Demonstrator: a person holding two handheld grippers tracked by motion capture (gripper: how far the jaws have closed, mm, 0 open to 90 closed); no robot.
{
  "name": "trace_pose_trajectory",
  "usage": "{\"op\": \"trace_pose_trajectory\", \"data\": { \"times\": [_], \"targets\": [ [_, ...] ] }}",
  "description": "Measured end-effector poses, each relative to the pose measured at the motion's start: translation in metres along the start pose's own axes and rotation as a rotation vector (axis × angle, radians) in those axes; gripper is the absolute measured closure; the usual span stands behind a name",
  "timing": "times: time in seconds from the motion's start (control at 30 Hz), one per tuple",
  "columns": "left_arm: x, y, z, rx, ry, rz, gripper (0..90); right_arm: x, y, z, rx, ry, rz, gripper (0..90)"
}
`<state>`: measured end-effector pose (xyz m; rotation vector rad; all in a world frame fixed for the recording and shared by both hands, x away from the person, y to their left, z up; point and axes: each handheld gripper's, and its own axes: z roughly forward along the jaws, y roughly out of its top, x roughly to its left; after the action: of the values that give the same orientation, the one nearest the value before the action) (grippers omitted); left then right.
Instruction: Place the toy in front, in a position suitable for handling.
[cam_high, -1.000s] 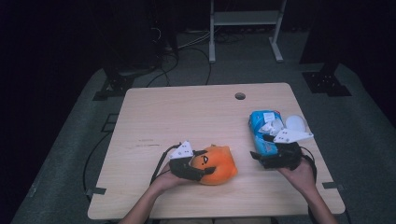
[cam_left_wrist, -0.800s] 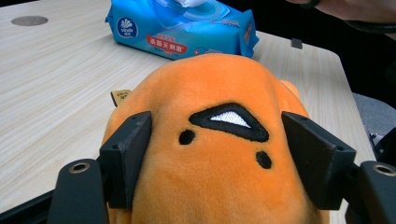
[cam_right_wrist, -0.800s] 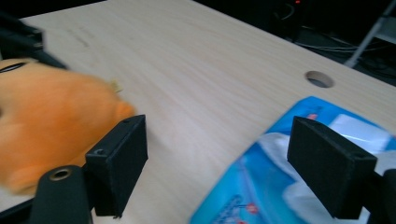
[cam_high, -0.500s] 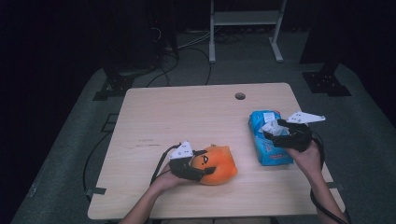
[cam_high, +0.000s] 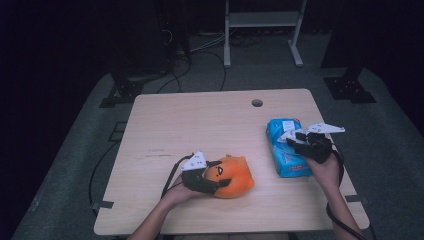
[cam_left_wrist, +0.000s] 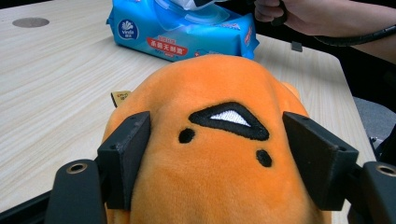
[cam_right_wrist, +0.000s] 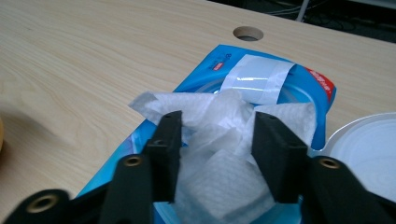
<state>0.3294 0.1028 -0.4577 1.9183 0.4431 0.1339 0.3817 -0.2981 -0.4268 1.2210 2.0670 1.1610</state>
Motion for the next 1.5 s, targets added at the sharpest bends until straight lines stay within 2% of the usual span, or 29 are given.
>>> {"op": "trace_pose_trajectory", "data": {
  "times": [0.07, 0.1, 0.37, 0.53, 0.87, 1.23, 1.5],
  "targets": [
    [0.0, 0.0, 0.0, 0.0, 0.0, 0.0, 26.3, 0.0, 0.0, 0.0, 0.005, 0.0, 0.007, 57.1],
    [0.0, 0.0, 0.0, 0.0, 0.002, 0.002, 26.3, 0.0, -0.002, 0.001, 0.005, -0.016, 0.008, 64.4],
    [0.0, 0.0, 0.0, -0.003, 0.002, 0.004, 26.1, -0.002, -0.003, 0.002, 0.021, -0.013, 0.03, 84.5],
    [0.0, 0.0, 0.0, -0.003, 0.004, 0.007, 26.0, -0.002, -0.002, 0.001, 0.014, -0.007, 0.059, 86.7],
    [0.0, -0.001, 0.001, -0.01, 0.0, 0.005, 25.5, -0.006, 0.002, -0.01, -0.051, 0.096, 0.146, 87.9],
    [-0.001, -0.002, 0.001, -0.014, 0.005, 0.005, 25.2, 0.004, 0.013, -0.026, -0.106, 0.135, 0.134, 88.2],
    [-0.001, -0.002, 0.001, -0.015, 0.006, 0.007, 25.0, 0.015, 0.024, -0.037, -0.154, 0.191, 0.129, 88.2]
  ]
}}
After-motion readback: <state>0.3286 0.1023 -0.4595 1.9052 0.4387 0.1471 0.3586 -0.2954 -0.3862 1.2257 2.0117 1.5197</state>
